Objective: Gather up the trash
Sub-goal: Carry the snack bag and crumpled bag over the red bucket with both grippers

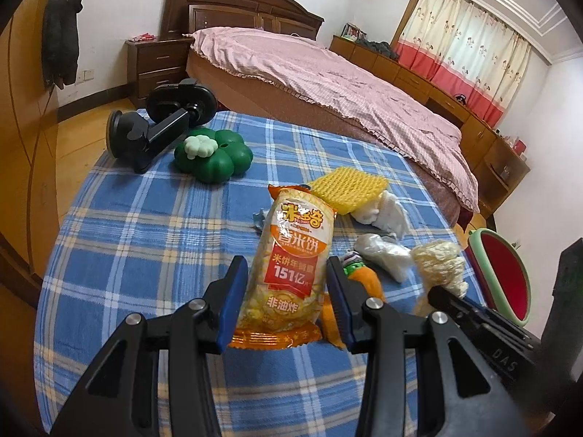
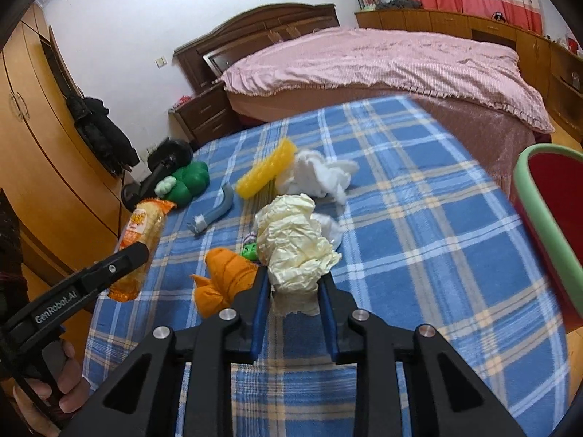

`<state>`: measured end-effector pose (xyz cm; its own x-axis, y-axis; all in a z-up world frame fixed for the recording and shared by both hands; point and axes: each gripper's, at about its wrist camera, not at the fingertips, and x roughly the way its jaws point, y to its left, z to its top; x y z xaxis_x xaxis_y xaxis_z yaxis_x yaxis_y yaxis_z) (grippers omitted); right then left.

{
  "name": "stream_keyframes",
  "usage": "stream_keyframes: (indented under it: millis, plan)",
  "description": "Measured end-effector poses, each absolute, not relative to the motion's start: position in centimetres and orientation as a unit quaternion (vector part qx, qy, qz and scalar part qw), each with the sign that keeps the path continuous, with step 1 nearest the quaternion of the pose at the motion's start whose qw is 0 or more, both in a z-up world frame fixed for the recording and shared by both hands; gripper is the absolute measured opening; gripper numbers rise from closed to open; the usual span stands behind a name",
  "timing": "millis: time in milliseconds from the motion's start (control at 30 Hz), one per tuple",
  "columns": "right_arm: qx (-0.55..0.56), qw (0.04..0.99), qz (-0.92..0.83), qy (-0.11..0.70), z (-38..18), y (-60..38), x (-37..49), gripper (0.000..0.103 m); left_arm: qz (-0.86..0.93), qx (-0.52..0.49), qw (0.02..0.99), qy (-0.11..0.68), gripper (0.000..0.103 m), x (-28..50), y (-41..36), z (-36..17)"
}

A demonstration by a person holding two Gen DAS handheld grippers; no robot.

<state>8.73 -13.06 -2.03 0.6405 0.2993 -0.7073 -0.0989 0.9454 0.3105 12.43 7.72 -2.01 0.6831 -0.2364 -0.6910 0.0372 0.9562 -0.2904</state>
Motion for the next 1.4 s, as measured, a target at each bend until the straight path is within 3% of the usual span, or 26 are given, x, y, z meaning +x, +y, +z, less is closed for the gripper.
stream_keyframes:
  millis: [533,1400]
  plan:
    - [0.156,0.92,0.094,0.347,2.4,-19.0,5.4,0.028,-0.111,-0.125,0.912,0.374,0.044,10.7,2.9,1.2]
    - [0.225,0.929,-0.005,0.295,3.6,-30.8,1.6,0.028,-0.2,-0.088,0.897,0.384,0.044,11.1,-7.7,2.8]
